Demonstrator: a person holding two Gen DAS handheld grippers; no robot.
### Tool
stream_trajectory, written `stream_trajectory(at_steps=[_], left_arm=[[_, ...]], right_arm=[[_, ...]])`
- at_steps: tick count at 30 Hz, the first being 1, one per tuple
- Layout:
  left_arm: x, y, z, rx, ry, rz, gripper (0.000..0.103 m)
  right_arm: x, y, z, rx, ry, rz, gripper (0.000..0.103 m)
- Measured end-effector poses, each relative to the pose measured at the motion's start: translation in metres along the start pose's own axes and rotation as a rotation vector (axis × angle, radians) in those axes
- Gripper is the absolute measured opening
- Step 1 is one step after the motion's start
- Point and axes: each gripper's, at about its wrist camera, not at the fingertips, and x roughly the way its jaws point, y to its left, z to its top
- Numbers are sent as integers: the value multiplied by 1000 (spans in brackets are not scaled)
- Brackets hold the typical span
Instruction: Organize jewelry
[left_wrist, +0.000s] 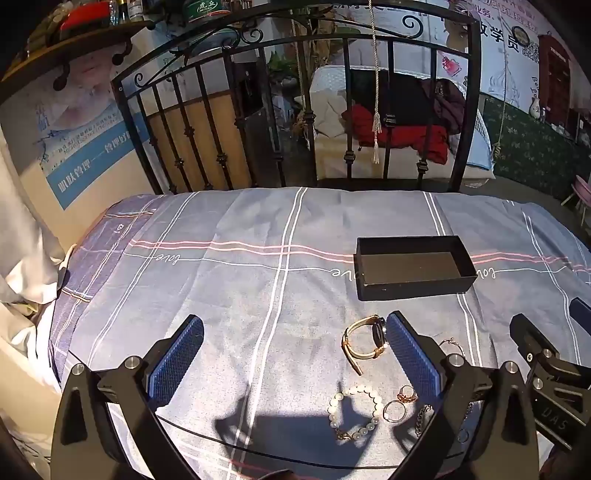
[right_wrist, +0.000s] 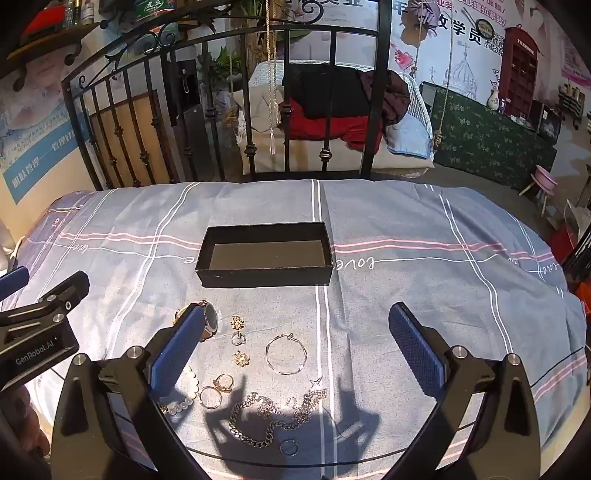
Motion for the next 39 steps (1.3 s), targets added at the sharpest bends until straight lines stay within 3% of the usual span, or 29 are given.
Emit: stream_trajectory(at_steps=[39], left_arm=[[0,0,-5,-8,13,-24,97]], right_arm=[[-1,0,-1,1,2,4,99]])
